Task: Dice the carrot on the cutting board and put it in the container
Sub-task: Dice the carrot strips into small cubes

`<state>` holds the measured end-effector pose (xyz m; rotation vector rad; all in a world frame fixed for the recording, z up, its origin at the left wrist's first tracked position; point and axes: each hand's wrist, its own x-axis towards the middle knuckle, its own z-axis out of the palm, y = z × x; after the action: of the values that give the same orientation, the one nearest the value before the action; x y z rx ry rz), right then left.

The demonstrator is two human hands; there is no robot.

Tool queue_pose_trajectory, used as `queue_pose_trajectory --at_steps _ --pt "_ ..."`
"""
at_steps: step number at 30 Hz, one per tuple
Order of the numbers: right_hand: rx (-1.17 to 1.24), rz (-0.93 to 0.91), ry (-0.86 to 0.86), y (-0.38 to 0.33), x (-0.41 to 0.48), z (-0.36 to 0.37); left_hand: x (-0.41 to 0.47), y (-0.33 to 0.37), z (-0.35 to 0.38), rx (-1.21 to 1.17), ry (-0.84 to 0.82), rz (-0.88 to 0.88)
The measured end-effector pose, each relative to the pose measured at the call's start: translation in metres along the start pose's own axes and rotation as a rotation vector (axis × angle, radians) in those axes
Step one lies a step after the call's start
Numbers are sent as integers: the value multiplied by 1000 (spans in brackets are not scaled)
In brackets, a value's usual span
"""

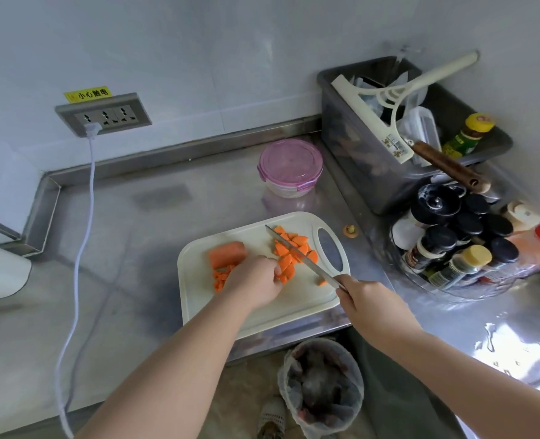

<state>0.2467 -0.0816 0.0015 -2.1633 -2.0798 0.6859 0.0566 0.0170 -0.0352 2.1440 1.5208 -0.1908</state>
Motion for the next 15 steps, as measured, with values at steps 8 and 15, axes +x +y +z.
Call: queue_pose_trajectory --at_steps 8,15 --pt "18 20 -69 3 -3 7 -8 13 9 32 68 -127" --pt "20 15 -60 5 -3 6 -10 22 22 21 209 -208"
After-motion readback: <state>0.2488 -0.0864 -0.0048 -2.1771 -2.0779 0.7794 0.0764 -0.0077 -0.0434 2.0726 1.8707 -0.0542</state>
